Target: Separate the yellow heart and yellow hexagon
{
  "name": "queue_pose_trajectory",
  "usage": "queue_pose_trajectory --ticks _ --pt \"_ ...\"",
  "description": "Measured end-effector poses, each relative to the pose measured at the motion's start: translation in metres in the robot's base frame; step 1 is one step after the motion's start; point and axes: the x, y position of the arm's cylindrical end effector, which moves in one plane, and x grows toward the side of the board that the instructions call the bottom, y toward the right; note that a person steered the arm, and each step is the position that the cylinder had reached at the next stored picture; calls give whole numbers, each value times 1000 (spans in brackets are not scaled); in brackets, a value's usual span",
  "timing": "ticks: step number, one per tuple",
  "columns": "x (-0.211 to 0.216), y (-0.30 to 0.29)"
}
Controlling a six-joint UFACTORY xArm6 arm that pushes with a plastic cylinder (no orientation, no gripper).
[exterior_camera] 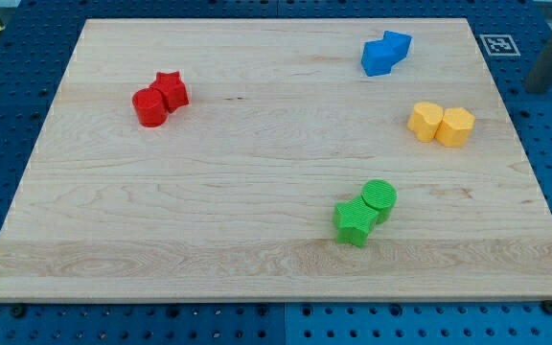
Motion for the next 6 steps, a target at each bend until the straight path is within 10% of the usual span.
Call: queue_pose_trajectory --ticks 6 --pt "83 -125"
